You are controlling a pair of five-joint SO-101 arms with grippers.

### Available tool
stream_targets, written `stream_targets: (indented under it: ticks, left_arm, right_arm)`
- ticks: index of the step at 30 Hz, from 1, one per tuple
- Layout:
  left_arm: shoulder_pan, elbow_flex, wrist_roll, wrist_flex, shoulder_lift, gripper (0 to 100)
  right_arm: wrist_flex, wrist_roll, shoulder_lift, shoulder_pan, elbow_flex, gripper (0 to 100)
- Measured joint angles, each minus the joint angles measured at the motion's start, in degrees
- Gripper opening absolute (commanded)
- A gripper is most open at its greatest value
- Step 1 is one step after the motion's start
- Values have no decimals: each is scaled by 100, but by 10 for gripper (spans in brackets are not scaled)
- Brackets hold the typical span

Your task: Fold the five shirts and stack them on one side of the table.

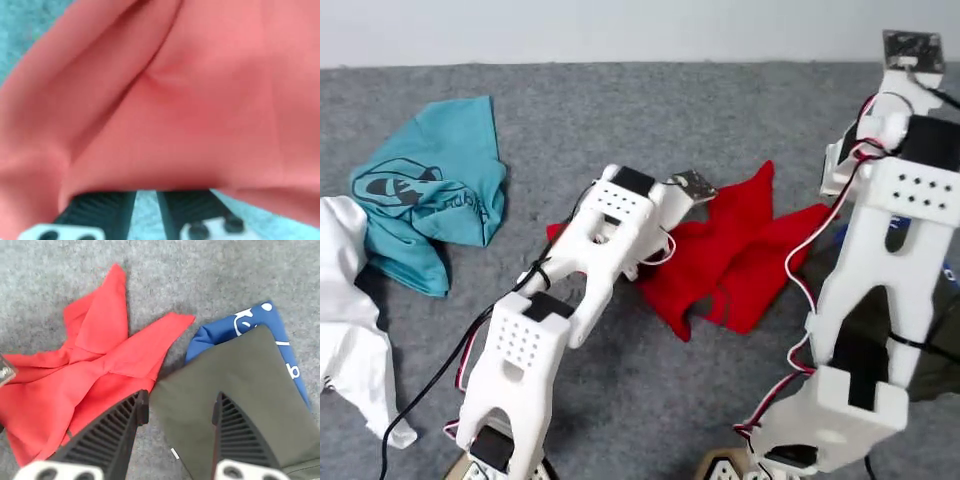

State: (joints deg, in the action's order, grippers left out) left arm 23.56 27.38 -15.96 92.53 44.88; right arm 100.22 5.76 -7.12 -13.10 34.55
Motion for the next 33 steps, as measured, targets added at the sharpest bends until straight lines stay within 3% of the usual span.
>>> stream_targets:
  ticks: [5, 8, 15, 20, 27, 33]
  left_arm:
    - [-26, 905, 44, 580, 79, 14]
    - [-26, 835, 141, 651, -97, 14]
    - [1002, -1046, 193, 668, -1749, 15]
    - [1855, -2418, 123, 668, -2655, 15]
    - [2215, -2875, 0, 536, -2198, 15]
    - [2215, -1820, 88, 387, -1284, 16]
  right_arm:
    - [0, 0, 167, -62, 0, 216]
    - [0, 0, 202, -352, 0, 216]
    - [0, 246, 202, -1336, 0, 216]
    - [0, 325, 202, -1662, 0, 216]
    - [9, 325, 202, -1697, 0, 216]
    - [18, 325, 202, -1697, 0, 216]
